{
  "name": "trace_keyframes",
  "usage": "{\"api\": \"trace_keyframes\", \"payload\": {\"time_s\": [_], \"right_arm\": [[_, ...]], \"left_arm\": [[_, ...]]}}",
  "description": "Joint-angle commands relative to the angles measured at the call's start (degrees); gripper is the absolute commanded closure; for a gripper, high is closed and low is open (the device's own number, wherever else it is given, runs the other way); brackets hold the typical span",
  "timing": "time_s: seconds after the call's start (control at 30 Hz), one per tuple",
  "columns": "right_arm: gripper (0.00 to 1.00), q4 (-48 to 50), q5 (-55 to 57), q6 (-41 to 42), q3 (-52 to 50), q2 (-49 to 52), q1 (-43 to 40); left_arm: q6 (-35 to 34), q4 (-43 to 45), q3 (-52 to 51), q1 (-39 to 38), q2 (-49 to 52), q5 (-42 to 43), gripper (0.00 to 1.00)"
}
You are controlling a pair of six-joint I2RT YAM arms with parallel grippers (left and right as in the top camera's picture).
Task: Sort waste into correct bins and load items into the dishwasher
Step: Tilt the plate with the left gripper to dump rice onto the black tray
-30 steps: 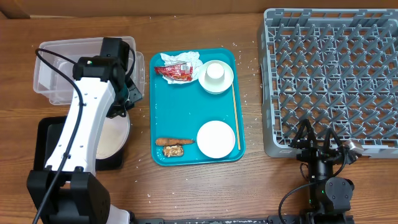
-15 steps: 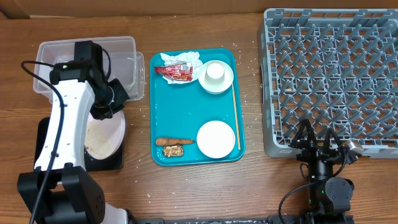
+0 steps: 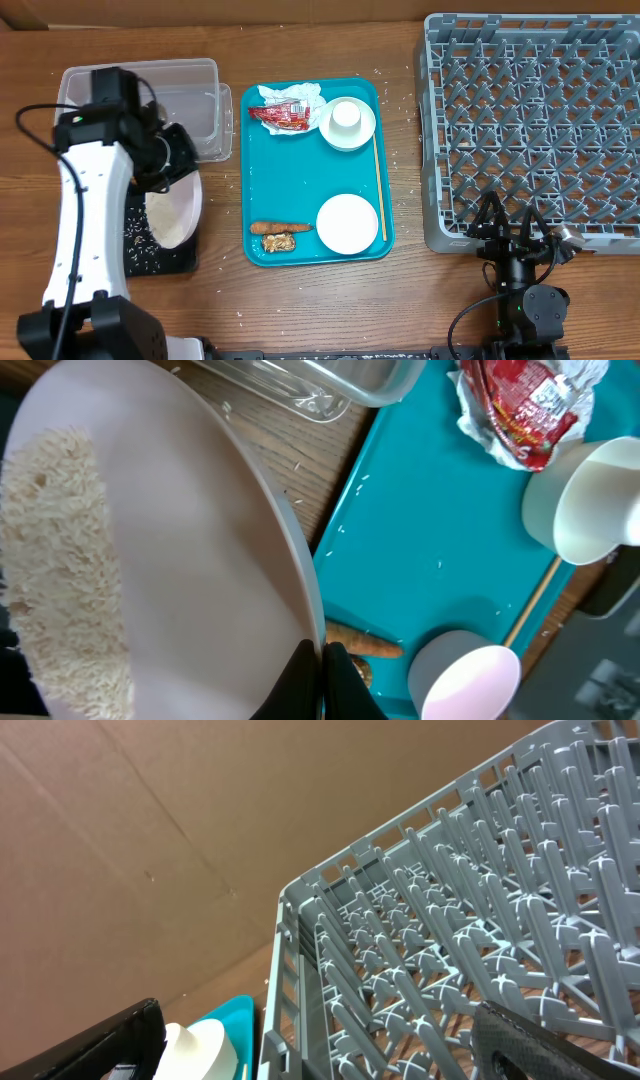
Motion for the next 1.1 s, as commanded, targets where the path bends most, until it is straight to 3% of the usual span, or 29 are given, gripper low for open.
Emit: {"api": "trace_keyframes", "payload": {"time_s": [0.0,0.67,1.0,1.03,1.07], "right_arm": [[0.00,0.31,-0.09,-0.63,-0.59,-0.50,0.28],[0.00,0.31,-0.09,-0.63,-0.59,-0.50,0.28],[0.00,0.31,-0.09,-0.63,-0.59,-0.50,0.28],[0.00,0.31,-0.09,-0.63,-0.59,-0.50,0.28],[0.00,0.31,-0.09,-0.63,-0.59,-0.50,0.28]], "left_arm": [[3.87,-1.18,-0.15,3.96,-1.33,7.13,0.96],[13.90,-4.17,-0.28,18.60,-0.55,28.02,0.96],[15.63,-6.45,-0.33,23.47,0.31,29.53,0.96],[19.34,-9.31,-0.33,25.35,0.31,34.69,0.96],[19.21,-8.70,-0.33,25.88,0.31,34.75,0.96]]}}
